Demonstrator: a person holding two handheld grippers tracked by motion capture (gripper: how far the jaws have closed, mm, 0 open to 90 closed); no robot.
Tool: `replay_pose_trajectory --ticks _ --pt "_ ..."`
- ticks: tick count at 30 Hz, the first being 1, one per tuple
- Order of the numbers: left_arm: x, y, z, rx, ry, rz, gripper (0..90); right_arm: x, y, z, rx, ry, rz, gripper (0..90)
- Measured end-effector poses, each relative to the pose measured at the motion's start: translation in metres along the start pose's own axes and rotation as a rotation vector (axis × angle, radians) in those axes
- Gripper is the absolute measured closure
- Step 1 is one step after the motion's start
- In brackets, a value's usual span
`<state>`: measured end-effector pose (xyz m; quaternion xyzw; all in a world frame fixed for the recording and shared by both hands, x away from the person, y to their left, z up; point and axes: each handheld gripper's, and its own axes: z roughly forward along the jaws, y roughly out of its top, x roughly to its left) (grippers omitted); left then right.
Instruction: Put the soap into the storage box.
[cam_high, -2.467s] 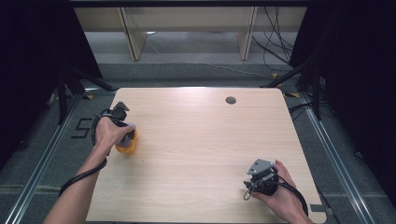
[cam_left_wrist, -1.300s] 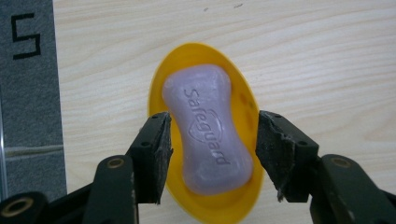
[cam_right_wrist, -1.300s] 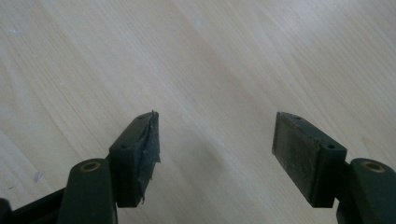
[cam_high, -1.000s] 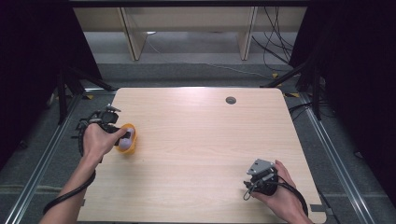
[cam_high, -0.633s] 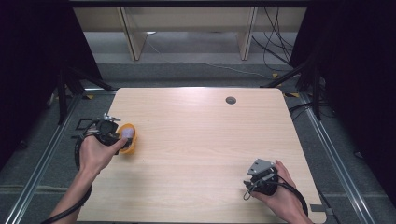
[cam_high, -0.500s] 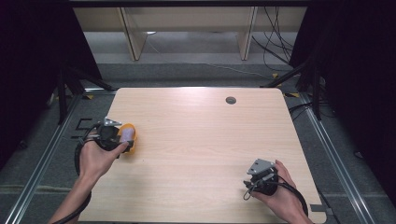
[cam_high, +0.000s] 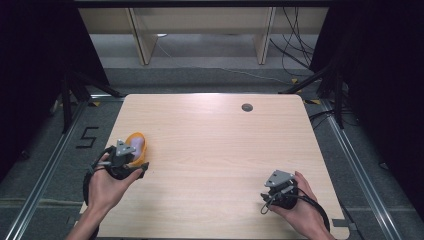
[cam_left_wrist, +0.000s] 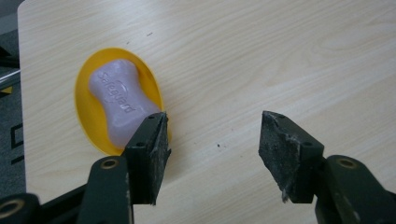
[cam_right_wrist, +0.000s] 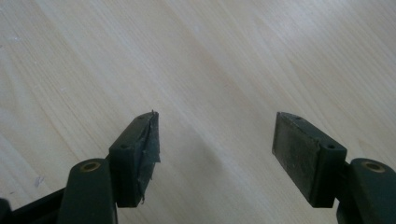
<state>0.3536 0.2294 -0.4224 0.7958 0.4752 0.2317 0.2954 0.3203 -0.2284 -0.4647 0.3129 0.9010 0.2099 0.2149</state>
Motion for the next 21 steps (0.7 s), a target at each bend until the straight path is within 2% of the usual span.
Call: replay_pose_trajectory --ticks 4,5,6,7,8,9,10,14,15,17,19,20,21 --pt "-0.009 -0.015 0.005 -0.001 -0.005 0.020 41.1 0.000 0.000 0.000 0.000 0.004 0.001 32.7" --pt "-0.014 -0.023 0.008 0.007 -0.011 0.032 40.9 0.000 0.000 0.000 -0.001 0.008 0.001 32.8" --pt "-0.014 -0.023 0.008 0.007 -0.011 0.032 40.9 0.000 0.000 0.000 -0.001 0.008 0.001 32.8" --pt "-0.017 -0.032 0.010 0.014 -0.021 0.030 40.9 0.000 0.000 0.000 -0.005 -0.007 0.004 32.7" --pt "-0.017 -0.032 0.010 0.014 -0.021 0.030 41.0 0.000 0.000 0.000 -0.005 -0.007 0.004 32.7" --pt "-0.021 -0.041 0.014 0.009 -0.031 0.021 41.2 0.000 0.000 0.000 -0.006 -0.004 0.000 32.7" --pt "-0.021 -0.041 0.014 0.009 -0.031 0.021 41.2 0.000 0.000 0.000 -0.006 -0.004 0.000 32.7" --pt "-0.026 -0.059 0.020 -0.014 -0.051 0.024 42.4 -0.001 0.000 0.001 -0.010 0.006 -0.002 32.7" --pt "-0.026 -0.063 0.021 -0.015 -0.048 0.052 43.5 -0.002 0.000 0.002 -0.009 0.007 -0.025 32.7" --pt "-0.024 -0.064 0.021 -0.019 -0.046 0.055 43.4 -0.002 0.000 0.002 -0.009 -0.001 -0.014 32.7" --pt "-0.023 -0.067 0.019 -0.039 -0.037 0.055 43.2 -0.002 0.000 0.001 -0.010 0.018 -0.016 32.7" --pt "-0.022 -0.068 0.019 -0.039 -0.048 0.060 43.3 -0.002 0.000 0.000 -0.010 0.016 0.003 32.7" --pt "-0.023 -0.072 0.018 -0.054 -0.071 0.046 43.4 -0.002 0.000 0.001 -0.015 0.019 0.002 32.7"
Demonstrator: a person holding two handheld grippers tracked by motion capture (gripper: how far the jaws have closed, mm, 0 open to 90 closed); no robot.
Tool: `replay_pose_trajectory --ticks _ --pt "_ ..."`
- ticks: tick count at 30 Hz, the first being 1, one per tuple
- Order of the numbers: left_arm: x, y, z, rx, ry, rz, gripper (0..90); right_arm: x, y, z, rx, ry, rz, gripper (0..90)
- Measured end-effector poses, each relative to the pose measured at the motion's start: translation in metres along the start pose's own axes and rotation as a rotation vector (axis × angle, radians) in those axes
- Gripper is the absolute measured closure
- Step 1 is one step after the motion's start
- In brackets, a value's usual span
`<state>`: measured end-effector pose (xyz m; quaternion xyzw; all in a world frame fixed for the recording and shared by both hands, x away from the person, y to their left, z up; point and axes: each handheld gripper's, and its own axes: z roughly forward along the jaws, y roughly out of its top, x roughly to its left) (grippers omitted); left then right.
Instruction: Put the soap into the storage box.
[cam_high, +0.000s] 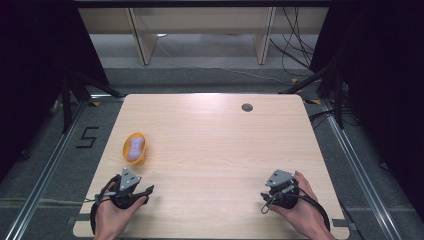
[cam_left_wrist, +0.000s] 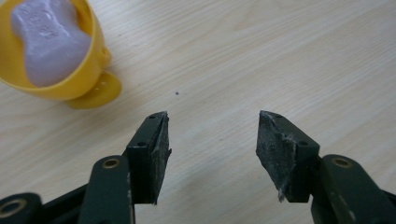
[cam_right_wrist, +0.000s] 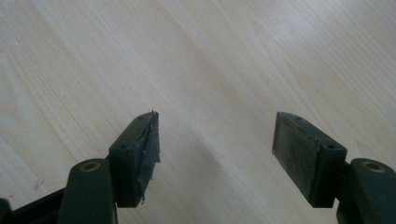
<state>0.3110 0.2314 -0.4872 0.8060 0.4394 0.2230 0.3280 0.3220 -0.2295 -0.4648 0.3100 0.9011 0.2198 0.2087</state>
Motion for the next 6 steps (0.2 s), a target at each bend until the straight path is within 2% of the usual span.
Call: replay_pose_trajectory --ticks 5,6 --pt "-0.0013 -0.0018 -0.0014 -0.008 -0.016 0.005 42.4 0.0012 -0.0001 -0.0006 -0.003 -0.006 0.019 32.4" --pt "-0.0016 -0.0014 -0.0015 -0.011 -0.008 0.002 42.0 0.0003 0.0003 -0.0008 -0.006 -0.008 -0.005 32.4"
